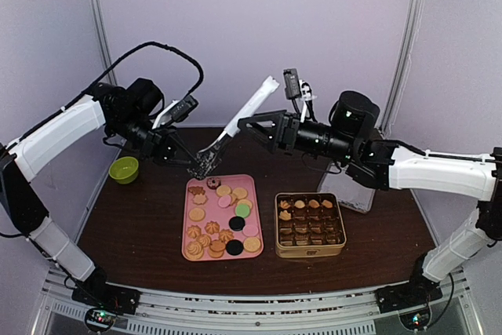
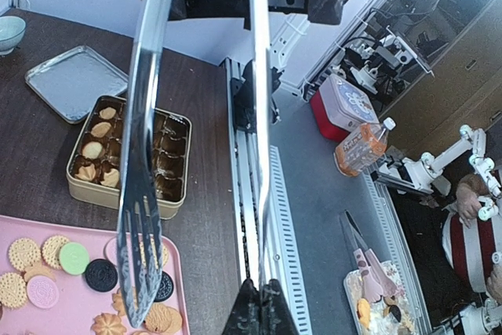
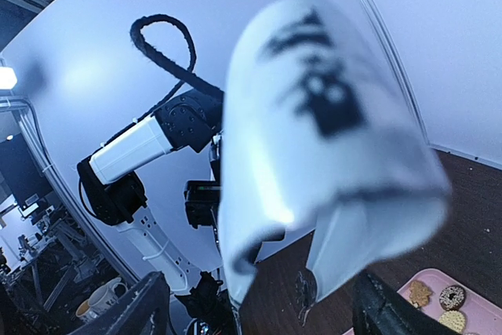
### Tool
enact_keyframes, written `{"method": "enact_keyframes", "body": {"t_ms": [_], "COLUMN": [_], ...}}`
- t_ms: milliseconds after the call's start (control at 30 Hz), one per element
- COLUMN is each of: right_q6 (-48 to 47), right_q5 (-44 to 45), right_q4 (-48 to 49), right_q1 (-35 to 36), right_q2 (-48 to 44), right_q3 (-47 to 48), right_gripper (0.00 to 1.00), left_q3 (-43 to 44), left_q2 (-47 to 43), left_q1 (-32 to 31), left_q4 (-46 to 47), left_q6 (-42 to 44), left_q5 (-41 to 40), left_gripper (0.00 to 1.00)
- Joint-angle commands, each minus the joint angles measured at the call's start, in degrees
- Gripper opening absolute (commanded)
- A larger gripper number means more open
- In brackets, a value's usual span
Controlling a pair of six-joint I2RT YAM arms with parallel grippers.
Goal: Pack the cookies
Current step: Pass from the left arm to the right
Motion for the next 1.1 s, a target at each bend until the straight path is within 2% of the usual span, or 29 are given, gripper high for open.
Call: {"method": "enact_keyframes", "body": {"t_ms": [0, 200, 600, 767, 967, 1067], "right_q6": [2.6, 3.0, 7.6, 10.3, 10.5, 9.4], "right_q5": [-4.5, -6.8, -11.3, -13.3, -13.8, -14.0], "right_q4": [0.1, -3.2, -3.5, 0.1, 1.9, -0.2], "right_q1": [-1.1, -2.2, -3.3, -3.3, -3.3, -3.3], "right_q2": [1.0, 2.5, 6.7, 8.1, 8.4, 8.8], "right_q3": [2.8, 5.2, 8.4, 8.0, 7.8, 8.9], "right_gripper": [0.76, 0.64, 0.48, 0.45, 0.53, 0.51], "left_q3": [-1.3, -1.8, -2.8, -3.1, -3.6, -3.5], "left_q2": [-1.6, -1.6, -2.7, -2.6, -2.6, -2.7], "left_q1": [0.0, 0.0, -0.1, 0.0, 0.0, -0.1], "left_q4": [3.1, 3.7, 6.8, 5.7, 4.2, 4.1], "left_q6": [0.2, 0.4, -0.4, 0.8, 1.6, 2.0], "left_q5": [0.3, -1.1, -4.6, -4.7, -4.0, -3.8], "left_gripper": [0.0, 0.0, 0.0, 0.0, 0.0, 0.0]}}
